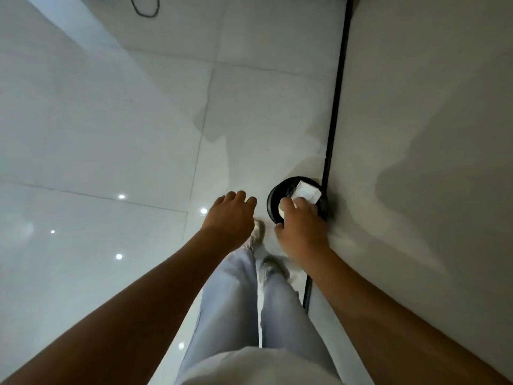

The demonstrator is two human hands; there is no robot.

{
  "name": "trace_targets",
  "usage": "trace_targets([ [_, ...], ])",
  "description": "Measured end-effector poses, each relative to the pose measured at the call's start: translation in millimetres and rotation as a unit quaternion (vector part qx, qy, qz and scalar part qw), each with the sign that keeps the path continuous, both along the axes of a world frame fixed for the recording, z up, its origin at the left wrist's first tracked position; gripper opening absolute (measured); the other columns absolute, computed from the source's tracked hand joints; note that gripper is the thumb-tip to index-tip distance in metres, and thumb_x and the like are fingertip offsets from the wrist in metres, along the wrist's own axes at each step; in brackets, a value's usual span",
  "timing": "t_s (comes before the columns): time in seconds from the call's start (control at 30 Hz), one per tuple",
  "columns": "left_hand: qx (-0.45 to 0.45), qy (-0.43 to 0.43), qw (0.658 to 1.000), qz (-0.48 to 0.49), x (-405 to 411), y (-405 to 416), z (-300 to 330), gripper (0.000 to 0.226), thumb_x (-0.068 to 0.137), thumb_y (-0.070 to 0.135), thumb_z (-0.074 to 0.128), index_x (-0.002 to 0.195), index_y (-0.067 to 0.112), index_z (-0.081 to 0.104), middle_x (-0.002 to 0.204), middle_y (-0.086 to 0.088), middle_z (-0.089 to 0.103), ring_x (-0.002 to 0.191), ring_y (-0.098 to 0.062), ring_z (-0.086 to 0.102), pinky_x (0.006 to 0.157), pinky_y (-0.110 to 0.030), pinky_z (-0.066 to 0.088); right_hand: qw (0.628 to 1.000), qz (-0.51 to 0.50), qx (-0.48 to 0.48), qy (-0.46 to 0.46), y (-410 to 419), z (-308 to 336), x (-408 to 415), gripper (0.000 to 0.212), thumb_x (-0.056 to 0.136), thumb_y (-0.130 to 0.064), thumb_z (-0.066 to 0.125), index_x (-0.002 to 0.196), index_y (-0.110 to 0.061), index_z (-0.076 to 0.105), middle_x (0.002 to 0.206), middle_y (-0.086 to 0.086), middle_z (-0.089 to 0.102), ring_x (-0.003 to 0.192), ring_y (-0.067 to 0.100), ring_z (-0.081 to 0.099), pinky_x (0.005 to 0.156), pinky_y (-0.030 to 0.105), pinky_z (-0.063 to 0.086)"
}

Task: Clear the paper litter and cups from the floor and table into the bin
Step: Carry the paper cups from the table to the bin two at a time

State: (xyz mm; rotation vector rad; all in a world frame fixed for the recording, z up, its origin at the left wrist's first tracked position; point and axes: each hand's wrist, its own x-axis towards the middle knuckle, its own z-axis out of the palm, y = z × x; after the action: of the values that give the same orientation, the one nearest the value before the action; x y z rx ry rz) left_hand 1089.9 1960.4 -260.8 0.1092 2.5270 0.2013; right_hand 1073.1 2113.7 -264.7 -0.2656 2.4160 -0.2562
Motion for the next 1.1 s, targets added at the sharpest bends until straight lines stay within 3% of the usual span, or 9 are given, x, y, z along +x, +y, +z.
trace_targets([
  [0.2,-0.031,0.020,0.989,0.141,110.4,-34.8,86.0,0.034,0.097,0.026,0.044,0.128,0.012,0.047,0.125,-0.008,0.051,0.116,-0.026,0.049,0.097,-0.033,0.038,0.981,0.192,0.016,0.006,-47.9,80.6,70.8,0.050,0.094,-0.031,0.049,0.140,-0.018,0.033,0.139,0.010,0.039,0.125,0.033,0.038,0.093,0.042,0.042],
  [0.37,-0.041,0.039,0.953,0.297,220.0,-68.5,131.8,0.034,0.096,0.026,0.043,0.126,0.012,0.048,0.123,-0.007,0.052,0.113,-0.026,0.049,0.097,-0.032,0.038,0.941,0.337,0.025,0.029,-103.7,126.5,129.4,0.048,0.092,-0.026,0.048,0.138,-0.020,0.034,0.134,0.008,0.041,0.120,0.030,0.041,0.090,0.040,0.041],
  [0.63,-0.056,0.074,0.852,0.516,403.9,-133.1,165.6,0.034,0.097,0.026,0.042,0.127,0.011,0.049,0.121,-0.007,0.053,0.110,-0.025,0.050,0.093,-0.032,0.038,0.844,0.532,-0.024,0.068,-237.0,172.1,270.3,0.050,0.092,-0.022,0.049,0.139,-0.022,0.035,0.136,0.007,0.041,0.120,0.028,0.041,0.091,0.036,0.041],
  [0.87,-0.072,0.080,0.770,0.629,586.1,-186.4,171.1,0.036,0.097,0.029,0.042,0.130,0.013,0.048,0.122,-0.006,0.054,0.110,-0.023,0.051,0.094,-0.031,0.040,0.766,0.637,-0.048,0.070,-337.1,184.5,449.1,0.050,0.093,-0.023,0.048,0.141,-0.022,0.034,0.136,0.007,0.042,0.122,0.028,0.041,0.095,0.037,0.041],
  [1.1,-0.073,0.074,0.666,0.739,765.1,-222.1,187.1,0.035,0.098,0.026,0.041,0.129,0.011,0.048,0.122,-0.008,0.053,0.111,-0.024,0.051,0.092,-0.032,0.041,0.678,0.728,-0.084,0.048,-405.1,191.0,616.4,0.051,0.093,-0.025,0.048,0.141,-0.022,0.033,0.134,0.006,0.044,0.116,0.026,0.045,0.091,0.036,0.044],
])
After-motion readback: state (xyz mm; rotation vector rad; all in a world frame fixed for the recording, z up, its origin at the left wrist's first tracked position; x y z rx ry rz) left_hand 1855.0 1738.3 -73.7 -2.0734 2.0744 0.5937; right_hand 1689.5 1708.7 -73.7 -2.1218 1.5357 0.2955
